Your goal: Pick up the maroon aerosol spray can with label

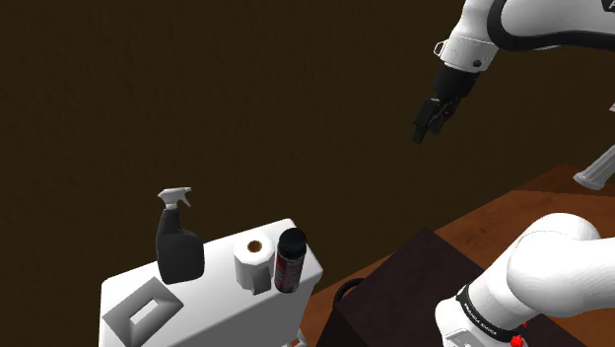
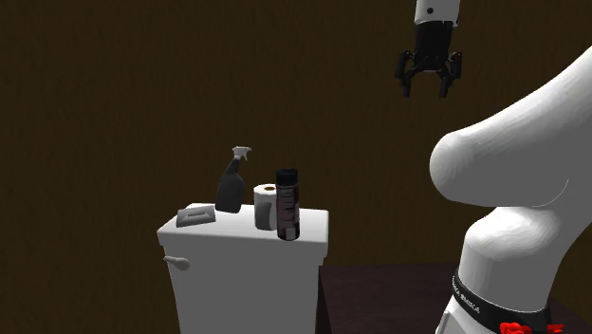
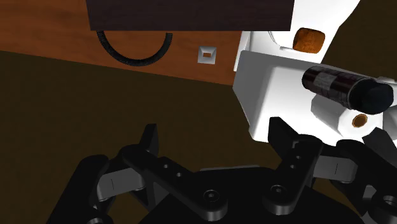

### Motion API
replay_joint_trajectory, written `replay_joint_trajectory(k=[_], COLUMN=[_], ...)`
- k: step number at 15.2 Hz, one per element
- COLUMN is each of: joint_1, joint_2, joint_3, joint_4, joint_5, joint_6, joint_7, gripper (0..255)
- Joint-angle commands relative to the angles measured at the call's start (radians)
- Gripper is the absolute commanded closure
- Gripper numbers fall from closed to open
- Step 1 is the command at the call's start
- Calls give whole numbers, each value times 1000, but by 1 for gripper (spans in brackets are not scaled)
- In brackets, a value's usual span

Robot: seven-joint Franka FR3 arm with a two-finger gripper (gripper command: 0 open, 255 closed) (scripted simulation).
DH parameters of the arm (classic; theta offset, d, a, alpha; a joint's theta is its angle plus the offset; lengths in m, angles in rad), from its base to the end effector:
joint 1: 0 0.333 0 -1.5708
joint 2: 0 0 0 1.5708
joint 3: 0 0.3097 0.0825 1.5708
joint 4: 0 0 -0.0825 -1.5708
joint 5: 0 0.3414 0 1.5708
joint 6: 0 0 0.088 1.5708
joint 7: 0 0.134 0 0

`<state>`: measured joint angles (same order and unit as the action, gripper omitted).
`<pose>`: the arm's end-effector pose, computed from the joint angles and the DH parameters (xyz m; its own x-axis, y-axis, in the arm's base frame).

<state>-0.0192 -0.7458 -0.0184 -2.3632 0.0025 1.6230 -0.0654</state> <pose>0.2839 -0.0117 0.5494 0.9995 0.0325 0.0065 0.0326 -0.9994 -0.0146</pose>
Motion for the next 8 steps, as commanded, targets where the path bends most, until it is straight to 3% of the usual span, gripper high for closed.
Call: replay_joint_trajectory(k=[1,8], joint_1=[0,63], joint_2=[0,6], joint_3=[0,130], joint_4=[0,-117], joint_5=[0,92], joint_6=[0,141], joint_7=[0,132], gripper=[0,0])
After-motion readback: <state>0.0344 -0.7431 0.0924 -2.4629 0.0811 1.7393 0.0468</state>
